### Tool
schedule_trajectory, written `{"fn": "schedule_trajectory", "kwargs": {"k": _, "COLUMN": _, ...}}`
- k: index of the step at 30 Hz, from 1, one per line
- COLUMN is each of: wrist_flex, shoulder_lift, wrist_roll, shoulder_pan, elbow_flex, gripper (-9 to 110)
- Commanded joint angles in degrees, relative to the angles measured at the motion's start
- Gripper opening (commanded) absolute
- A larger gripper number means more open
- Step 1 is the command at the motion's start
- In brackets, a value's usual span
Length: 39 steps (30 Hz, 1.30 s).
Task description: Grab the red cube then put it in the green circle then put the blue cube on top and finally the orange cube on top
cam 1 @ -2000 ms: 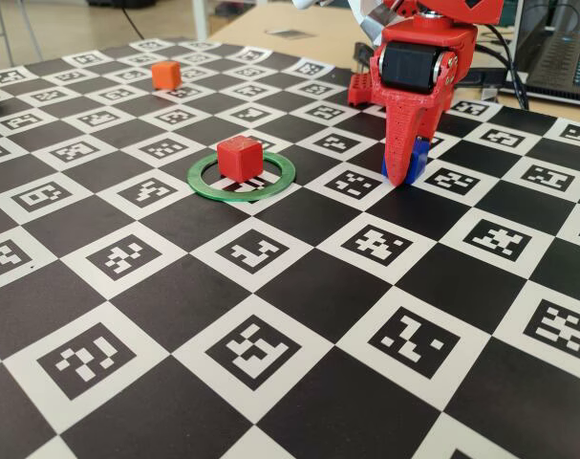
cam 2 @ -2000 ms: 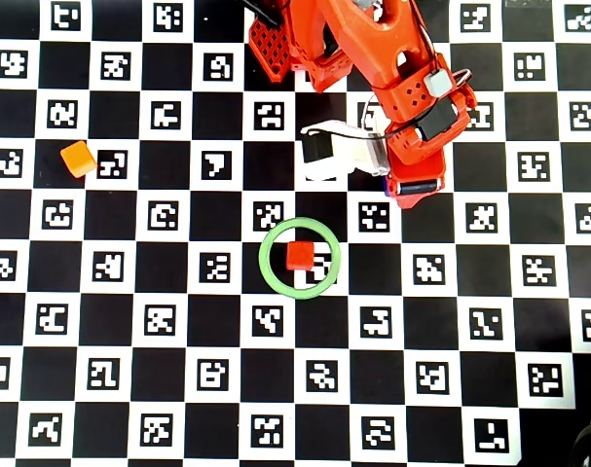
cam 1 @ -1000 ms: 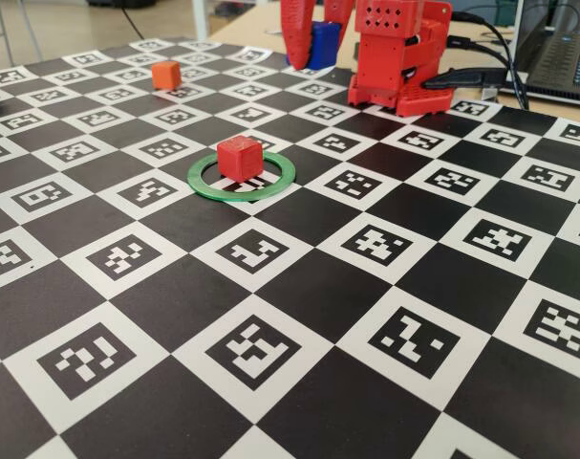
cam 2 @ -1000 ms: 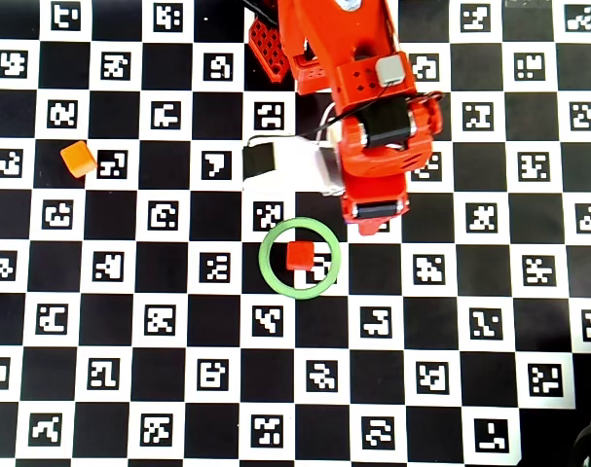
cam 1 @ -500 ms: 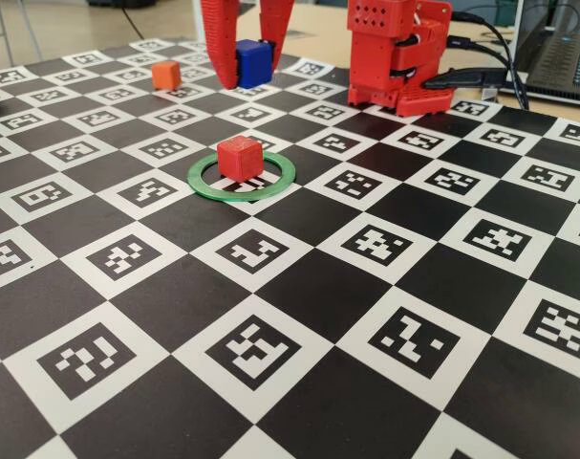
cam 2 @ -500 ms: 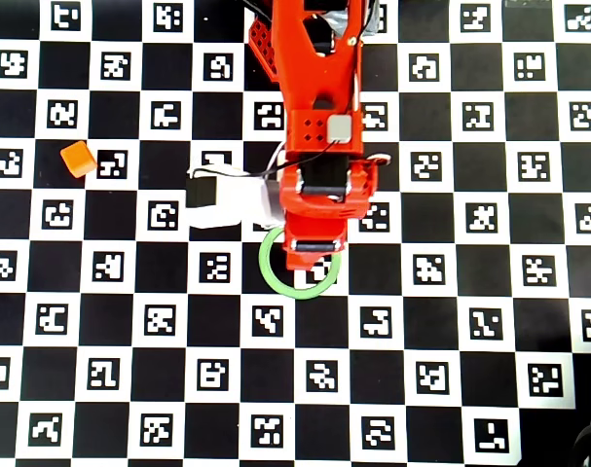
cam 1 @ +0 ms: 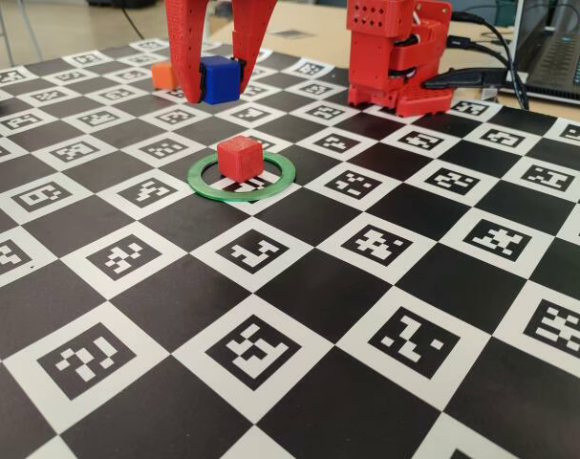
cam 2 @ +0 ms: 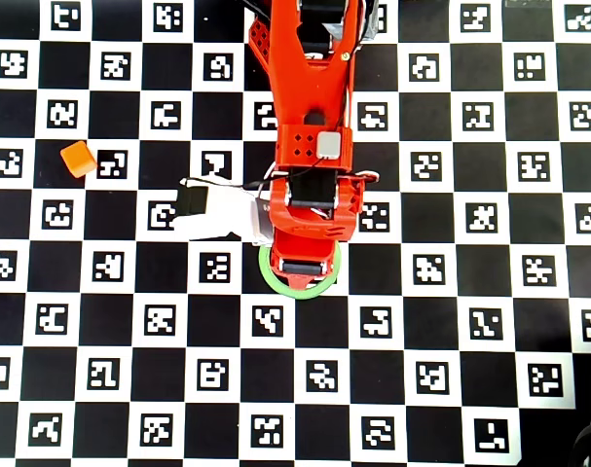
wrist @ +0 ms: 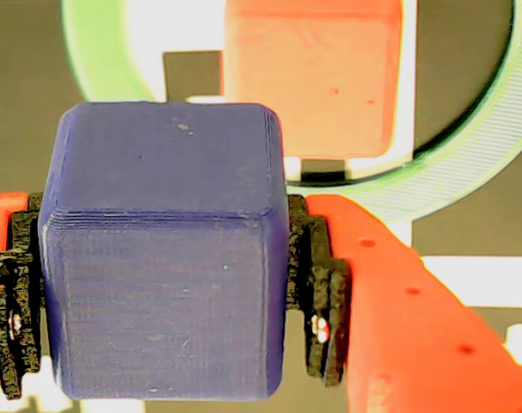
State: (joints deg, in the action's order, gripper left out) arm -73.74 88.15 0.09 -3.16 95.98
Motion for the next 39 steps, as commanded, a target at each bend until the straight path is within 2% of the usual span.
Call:
{"fn": "schedule_trajectory", "kwargs": {"k": 1, "wrist_flex": 1.2, "shoulder_lift": 0.5, "wrist_roll": 0.3, "shoulder_pan": 0.8, "elbow_flex": 0.0, "gripper": 7}}
{"fn": "schedule_trajectory", "kwargs": {"k": 23, "wrist_flex": 4.3, "shoulder_lift": 0.2, "wrist_roll": -1.1, "shoulder_pan": -1.4, "elbow_flex": 6.0, "gripper": 7}}
{"fn": "schedule_trajectory", "kwargs": {"k": 39, "wrist_flex": 4.8, "shoulder_lift": 0.7, "wrist_roll": 0.1, "shoulder_pan": 1.1, "elbow_flex": 6.4, "gripper": 7}}
